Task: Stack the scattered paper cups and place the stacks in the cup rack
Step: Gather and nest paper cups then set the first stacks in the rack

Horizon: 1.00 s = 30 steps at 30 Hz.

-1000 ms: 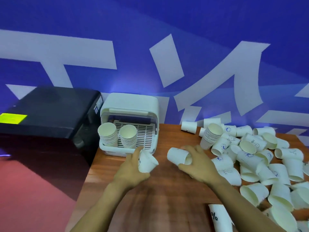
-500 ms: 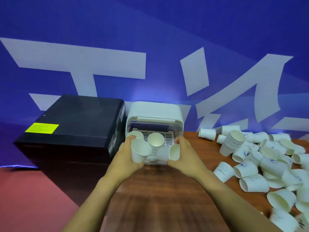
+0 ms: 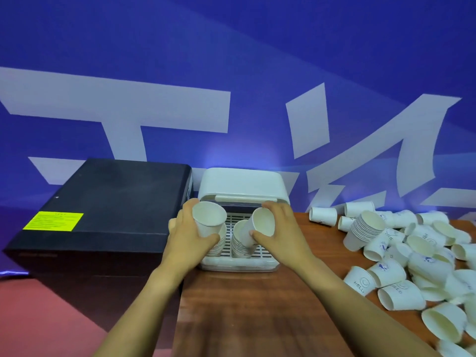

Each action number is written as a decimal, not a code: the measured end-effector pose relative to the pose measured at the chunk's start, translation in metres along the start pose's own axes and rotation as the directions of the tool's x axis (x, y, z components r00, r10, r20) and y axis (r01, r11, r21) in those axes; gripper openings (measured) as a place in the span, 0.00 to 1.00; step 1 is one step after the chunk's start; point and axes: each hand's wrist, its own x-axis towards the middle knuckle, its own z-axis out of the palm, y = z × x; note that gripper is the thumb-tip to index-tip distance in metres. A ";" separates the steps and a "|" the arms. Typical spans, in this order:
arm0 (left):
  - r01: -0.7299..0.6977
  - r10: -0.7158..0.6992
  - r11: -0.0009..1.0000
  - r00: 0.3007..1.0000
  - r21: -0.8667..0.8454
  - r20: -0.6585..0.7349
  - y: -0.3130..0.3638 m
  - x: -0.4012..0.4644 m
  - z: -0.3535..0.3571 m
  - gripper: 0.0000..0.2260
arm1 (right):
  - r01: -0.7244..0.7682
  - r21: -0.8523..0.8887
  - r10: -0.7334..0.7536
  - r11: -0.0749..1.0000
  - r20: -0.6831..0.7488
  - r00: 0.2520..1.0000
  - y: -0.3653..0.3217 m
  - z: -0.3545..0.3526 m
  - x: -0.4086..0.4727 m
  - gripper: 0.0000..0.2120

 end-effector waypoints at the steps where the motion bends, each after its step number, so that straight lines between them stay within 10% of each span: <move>1: -0.008 0.008 1.000 1.000 -0.010 -0.017 0.002 0.004 0.001 0.33 | 0.006 0.004 -0.006 1.000 -0.018 1.000 0.001 0.001 0.004 0.32; 30: 0.095 -0.119 0.986 0.977 0.134 0.178 -0.054 0.034 0.049 0.35 | -0.010 -0.117 0.040 0.993 0.254 0.966 0.041 0.049 0.013 0.34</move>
